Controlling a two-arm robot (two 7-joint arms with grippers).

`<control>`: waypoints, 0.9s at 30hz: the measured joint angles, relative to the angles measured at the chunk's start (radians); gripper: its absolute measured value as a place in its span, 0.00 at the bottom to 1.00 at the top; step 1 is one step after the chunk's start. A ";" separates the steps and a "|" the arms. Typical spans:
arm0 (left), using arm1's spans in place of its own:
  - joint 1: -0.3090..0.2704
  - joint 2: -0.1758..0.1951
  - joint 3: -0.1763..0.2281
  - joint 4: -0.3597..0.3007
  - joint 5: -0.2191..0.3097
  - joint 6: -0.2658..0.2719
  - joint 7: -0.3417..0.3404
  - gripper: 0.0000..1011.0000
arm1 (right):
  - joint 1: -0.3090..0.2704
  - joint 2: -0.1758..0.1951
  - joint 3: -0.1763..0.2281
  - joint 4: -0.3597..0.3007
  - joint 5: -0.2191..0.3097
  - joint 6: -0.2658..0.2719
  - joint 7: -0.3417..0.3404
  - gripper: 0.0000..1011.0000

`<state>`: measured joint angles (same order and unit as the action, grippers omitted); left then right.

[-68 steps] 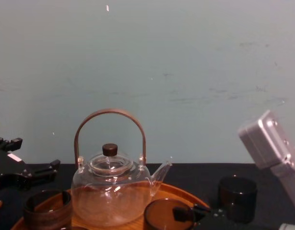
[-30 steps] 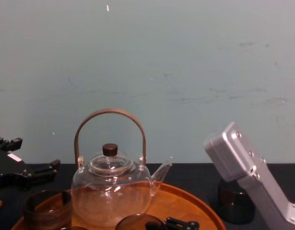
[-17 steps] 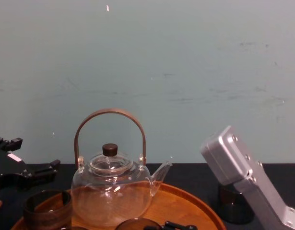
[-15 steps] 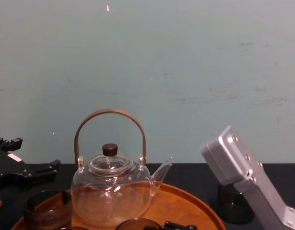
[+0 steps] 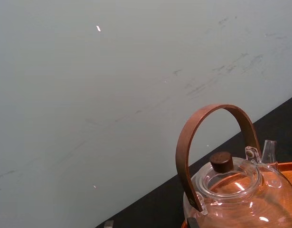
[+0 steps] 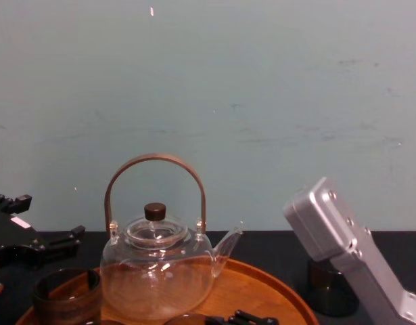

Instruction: Pick up the glass from the table and place it on the tray.

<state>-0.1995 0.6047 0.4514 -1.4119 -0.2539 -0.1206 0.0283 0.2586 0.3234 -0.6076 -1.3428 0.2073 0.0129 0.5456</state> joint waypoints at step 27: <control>0.000 0.000 0.000 0.000 0.000 0.000 0.000 0.99 | -0.052 0.072 0.059 -0.151 0.018 -0.048 -0.026 0.99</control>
<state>-0.1995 0.6047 0.4514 -1.4119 -0.2539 -0.1206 0.0283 0.2069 0.3955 -0.5482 -1.4938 0.2258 -0.0353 0.5194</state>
